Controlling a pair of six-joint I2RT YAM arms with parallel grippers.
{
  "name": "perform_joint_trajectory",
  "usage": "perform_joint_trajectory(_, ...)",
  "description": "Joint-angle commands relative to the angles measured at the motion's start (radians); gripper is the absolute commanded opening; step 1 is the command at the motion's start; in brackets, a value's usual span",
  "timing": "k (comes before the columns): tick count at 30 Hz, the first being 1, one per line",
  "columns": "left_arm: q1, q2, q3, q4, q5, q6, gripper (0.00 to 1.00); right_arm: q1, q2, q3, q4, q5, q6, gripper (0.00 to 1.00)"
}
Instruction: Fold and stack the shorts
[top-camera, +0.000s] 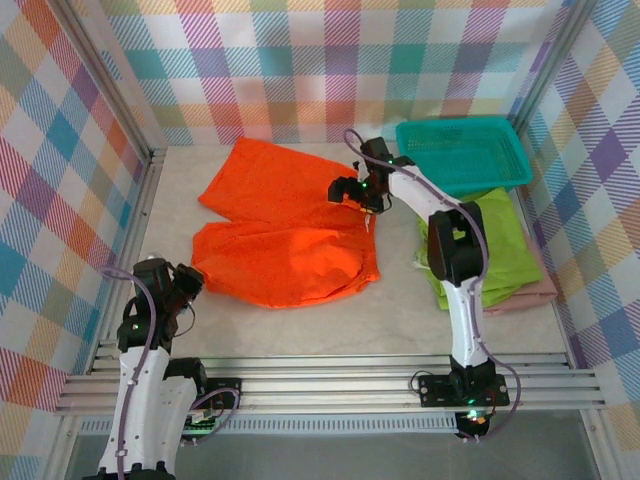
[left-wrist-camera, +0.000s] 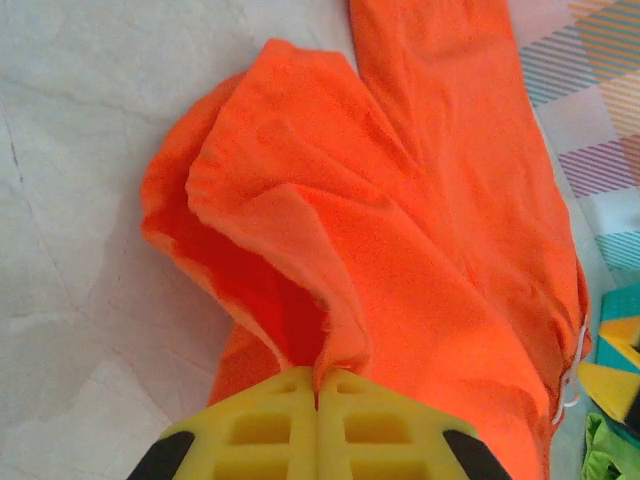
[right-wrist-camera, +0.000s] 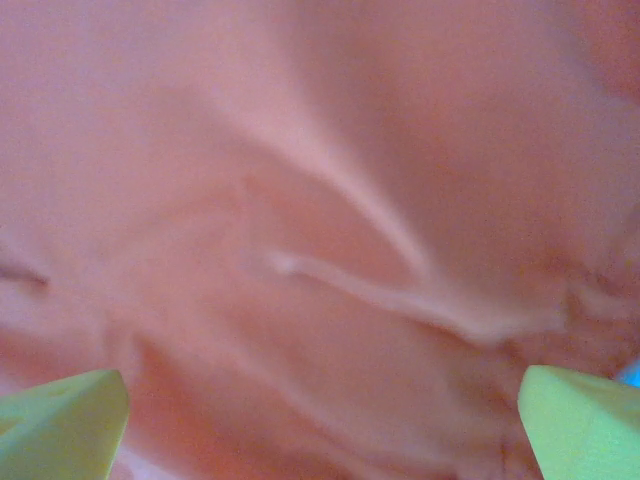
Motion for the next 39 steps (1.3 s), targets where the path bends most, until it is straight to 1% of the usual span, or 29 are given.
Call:
perform_joint_trajectory(1,-0.015,-0.02,-0.03,0.02,0.007,-0.026,0.06,0.026,-0.273,-0.177,0.106,-0.016,0.091,0.99)
perform_joint_trajectory(4,-0.02,-0.024,-0.051,0.031,0.01,-0.035,0.06,0.028,-0.478,-0.468,0.19,0.045,0.255,0.99)
perform_joint_trajectory(7,-0.023,-0.026,-0.057,0.034,0.012,-0.036,0.06,0.028,-0.647,-0.73,0.25,0.092,0.402,1.0)
perform_joint_trajectory(8,-0.023,-0.027,-0.058,0.032,0.011,-0.036,0.06,0.03,-0.69,-0.798,0.27,0.102,0.447,0.97)
perform_joint_trajectory(10,-0.026,-0.031,-0.06,0.028,0.007,-0.035,0.06,0.031,-0.764,-0.933,0.314,0.119,0.565,0.88)
perform_joint_trajectory(13,-0.028,-0.036,-0.068,0.033,0.006,-0.04,0.06,0.031,-0.802,-1.049,0.363,0.129,0.692,0.78)
perform_joint_trajectory(16,-0.03,-0.037,-0.07,0.036,0.008,-0.042,0.06,0.034,-0.781,-1.09,0.413,0.114,0.758,0.69)
perform_joint_trajectory(24,-0.03,-0.036,-0.07,0.039,-0.003,-0.04,0.06,0.036,-0.677,-1.097,0.493,0.095,0.858,0.54)
perform_joint_trajectory(28,-0.031,-0.035,-0.067,0.039,-0.006,-0.04,0.06,0.04,-0.626,-1.075,0.487,0.07,0.863,0.51)
perform_joint_trajectory(33,-0.031,-0.035,-0.068,0.038,-0.009,-0.038,0.06,0.05,-0.608,-1.07,0.473,0.062,0.874,0.5)
perform_joint_trajectory(39,-0.031,-0.036,-0.064,0.039,-0.012,-0.037,0.06,0.056,-0.59,-1.06,0.482,0.069,0.888,0.35)
